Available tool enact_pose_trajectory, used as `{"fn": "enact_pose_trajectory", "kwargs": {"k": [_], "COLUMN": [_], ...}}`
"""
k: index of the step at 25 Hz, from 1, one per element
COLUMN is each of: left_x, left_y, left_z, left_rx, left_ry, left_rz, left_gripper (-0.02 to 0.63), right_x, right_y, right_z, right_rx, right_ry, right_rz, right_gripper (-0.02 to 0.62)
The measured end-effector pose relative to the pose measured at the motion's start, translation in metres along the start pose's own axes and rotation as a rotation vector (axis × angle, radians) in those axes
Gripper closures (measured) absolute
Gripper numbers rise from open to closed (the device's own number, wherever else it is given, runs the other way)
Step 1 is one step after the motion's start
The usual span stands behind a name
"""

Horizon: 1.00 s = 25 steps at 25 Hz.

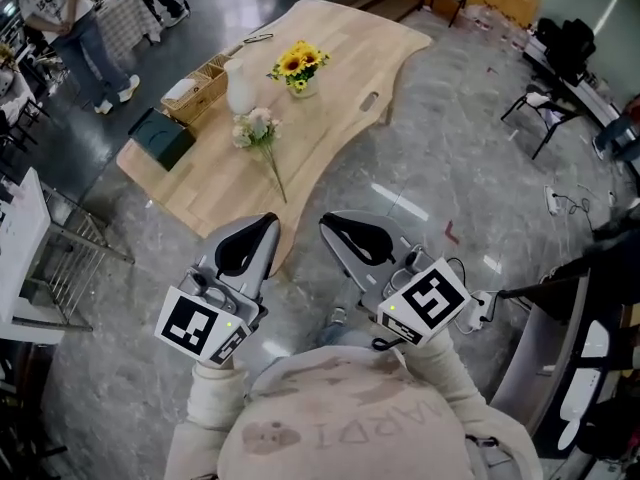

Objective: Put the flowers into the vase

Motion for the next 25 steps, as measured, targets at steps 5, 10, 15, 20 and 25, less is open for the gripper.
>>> {"fn": "enact_pose_trajectory", "kwargs": {"k": [5, 10, 15, 20, 25], "left_x": [-0.048, -0.075, -0.089, -0.099, -0.106], "left_y": [0.004, -0.005, -0.012, -0.013, -0.013], "left_z": [0.008, 0.021, 0.042, 0.076, 0.117], "left_rx": [-0.003, -0.004, -0.013, -0.002, 0.012], "left_ry": [0.031, 0.06, 0.098, 0.121, 0.149], "left_rz": [-0.041, -0.006, 0.013, 0.001, -0.025], "left_gripper": [0.606, 0.606, 0.606, 0.606, 0.606], "right_x": [0.0, -0.011, -0.03, -0.063, -0.11], "right_y": [-0.013, -0.03, -0.051, -0.077, -0.115], "right_z": [-0.049, -0.078, -0.1, -0.118, -0.129], "right_rx": [0.008, -0.009, -0.06, -0.073, -0.098], "right_ry": [0.03, 0.048, 0.067, 0.083, 0.152], "right_rz": [0.004, 0.012, 0.035, 0.107, 0.231], "right_gripper": [0.551, 0.551, 0.549, 0.541, 0.518]}}
Point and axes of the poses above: the fingertips, and each gripper's own axes: x backward along the fingers, z to its left, y out of its top, the point moved 2 cm from there along x, backward along the fingers, and after that the axes turned 13 degrees about x, right-handed, at the moved point
